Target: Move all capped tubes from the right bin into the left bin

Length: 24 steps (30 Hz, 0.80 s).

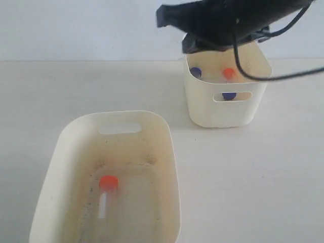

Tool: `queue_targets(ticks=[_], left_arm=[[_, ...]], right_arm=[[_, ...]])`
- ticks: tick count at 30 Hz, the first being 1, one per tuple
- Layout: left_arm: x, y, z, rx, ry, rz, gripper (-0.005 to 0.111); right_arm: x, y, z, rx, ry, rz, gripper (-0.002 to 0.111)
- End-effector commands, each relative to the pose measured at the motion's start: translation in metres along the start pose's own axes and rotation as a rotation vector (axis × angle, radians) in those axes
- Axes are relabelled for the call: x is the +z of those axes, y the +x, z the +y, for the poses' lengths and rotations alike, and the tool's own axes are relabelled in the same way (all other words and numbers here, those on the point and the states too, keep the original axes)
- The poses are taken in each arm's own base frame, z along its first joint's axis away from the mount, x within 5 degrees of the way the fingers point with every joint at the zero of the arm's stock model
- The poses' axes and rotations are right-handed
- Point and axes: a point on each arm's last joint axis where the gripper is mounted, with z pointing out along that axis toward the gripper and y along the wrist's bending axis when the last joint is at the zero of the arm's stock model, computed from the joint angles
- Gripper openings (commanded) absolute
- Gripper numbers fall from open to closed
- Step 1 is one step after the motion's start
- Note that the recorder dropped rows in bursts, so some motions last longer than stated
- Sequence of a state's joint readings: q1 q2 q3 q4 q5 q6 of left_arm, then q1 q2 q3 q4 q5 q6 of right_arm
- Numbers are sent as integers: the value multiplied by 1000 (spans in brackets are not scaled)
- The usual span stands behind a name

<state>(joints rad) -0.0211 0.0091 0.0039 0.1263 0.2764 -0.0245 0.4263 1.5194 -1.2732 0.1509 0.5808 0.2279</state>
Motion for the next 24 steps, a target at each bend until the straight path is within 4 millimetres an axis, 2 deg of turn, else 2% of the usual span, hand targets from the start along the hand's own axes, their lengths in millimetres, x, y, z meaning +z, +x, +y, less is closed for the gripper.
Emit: queue_targets(ticks=[1,4,5,6,11,12,14,18,19,24], left_arm=[[-1,-3,0,-18,1,-21,4],[-1,-3,0,-18,1,-21,4],[-1,-3,0,-18,1,-21,4],[-1,-3,0,-18,1,-21,4],[-1,-3,0,-18,1,-21,4],[-1,-3,0,-18,1,-21,4],[-1,-3,0,-18,1,-21,4],[-1,-3,0,-18,1,-21,4],[-1,-3,0,-18,1,-21,4],[-1,-3,0,-18,1,-21,4]], right_arm=[[37,-36,-54,28,115,93,0],[78,-57,-79,20,125,122,0],[101,-62,-96,75,107,146,0],[113,-64,-105,104,82,159,0],[155,-65,-140,258,-109,194,0],[160,-64,-143,267,-112,199,1],[172,-60,-150,270,-105,218,9],[189,-52,-158,279,-92,228,42],[192,-50,-159,282,-87,225,46],[201,-49,-165,282,-67,190,47]])
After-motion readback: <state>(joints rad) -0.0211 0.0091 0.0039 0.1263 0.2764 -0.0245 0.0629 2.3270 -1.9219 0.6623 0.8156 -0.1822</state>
